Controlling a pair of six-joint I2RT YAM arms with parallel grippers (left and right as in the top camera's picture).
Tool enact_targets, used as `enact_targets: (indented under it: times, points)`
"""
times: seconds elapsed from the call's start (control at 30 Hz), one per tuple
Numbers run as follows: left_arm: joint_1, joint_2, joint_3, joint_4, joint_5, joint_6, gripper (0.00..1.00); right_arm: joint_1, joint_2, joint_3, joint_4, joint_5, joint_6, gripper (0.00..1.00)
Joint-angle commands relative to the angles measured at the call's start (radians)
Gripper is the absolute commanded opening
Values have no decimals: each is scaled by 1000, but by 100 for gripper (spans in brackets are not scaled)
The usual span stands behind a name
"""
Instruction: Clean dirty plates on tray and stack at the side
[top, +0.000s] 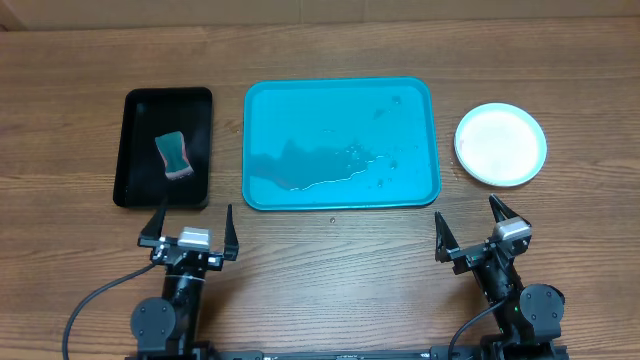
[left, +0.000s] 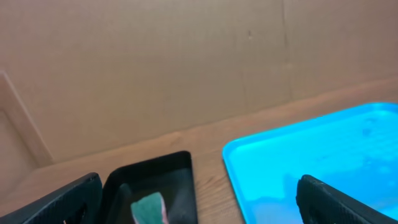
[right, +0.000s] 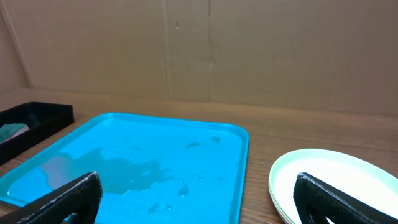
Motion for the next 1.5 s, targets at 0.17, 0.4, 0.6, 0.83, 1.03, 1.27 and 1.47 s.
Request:
enact_targets:
  times: [0.17,0.4,0.6,0.83,1.03,1.27,1.47]
  points:
    - [-4,-43,-42,-127,-40,62,100,5,-11,-11,5,10,0,100]
    - [-4,-43,-42,-124,-39,58,100,5,-11,-11,5,10,0,100]
    - [-4,-42,-42,-124,-39,58,100,5,-11,-11,5,10,0,100]
    - [-4,-42,-42,-124,-39,58,100,5,-11,-11,5,10,0,100]
    - [-4,-42,-42,-124,-39,58,100,5,-11,-11,5,10,0,100]
    - [-4,-42,-42,-124,-39,58,100,5,-11,-11,5,10,0,100]
    - [-4,-42,-42,-124,-39,58,100,5,-11,-11,5,10,0,100]
